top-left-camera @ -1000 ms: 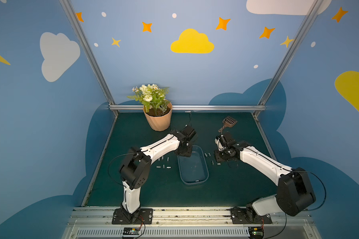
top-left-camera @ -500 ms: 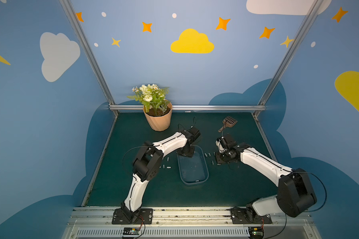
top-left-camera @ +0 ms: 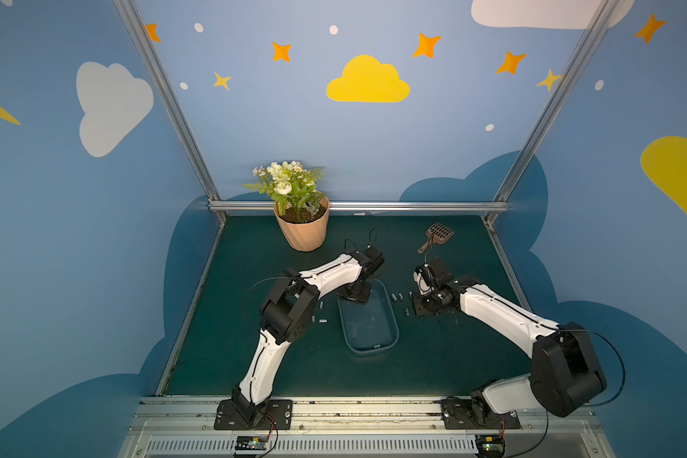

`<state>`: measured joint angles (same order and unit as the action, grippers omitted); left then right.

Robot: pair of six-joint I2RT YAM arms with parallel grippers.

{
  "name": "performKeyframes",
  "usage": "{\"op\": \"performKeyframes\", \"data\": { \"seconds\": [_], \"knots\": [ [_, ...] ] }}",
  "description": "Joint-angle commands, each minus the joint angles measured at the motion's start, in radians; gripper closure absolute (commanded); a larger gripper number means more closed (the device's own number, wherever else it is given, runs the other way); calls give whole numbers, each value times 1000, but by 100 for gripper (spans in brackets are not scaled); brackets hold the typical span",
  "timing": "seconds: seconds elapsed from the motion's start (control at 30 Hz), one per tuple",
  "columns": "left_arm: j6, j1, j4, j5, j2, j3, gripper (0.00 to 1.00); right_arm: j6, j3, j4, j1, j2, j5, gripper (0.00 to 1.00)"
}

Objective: Take out the socket from the storage box
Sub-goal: Pick up the socket head from the storage box.

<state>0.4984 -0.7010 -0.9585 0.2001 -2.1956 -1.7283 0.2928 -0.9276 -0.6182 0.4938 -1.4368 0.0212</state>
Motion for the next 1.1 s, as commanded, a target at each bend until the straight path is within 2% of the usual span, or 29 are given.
{"op": "performKeyframes", "data": {
  "seconds": [0.0, 0.57, 0.9, 1.07],
  "knots": [
    [5, 0, -29, 34, -21, -27, 51, 13, 8, 2, -4, 28, -7, 72],
    [-25, 11, -56, 67, -87, -81, 53, 14, 21, 0, -7, 39, -1, 72],
    [-70, 1, -4, 9, -84, -74, 61, 15, 22, 2, -8, 38, -2, 72],
    [-85, -8, 15, -17, -78, -67, 62, 17, 24, 2, -9, 35, -3, 72]
  ]
}}
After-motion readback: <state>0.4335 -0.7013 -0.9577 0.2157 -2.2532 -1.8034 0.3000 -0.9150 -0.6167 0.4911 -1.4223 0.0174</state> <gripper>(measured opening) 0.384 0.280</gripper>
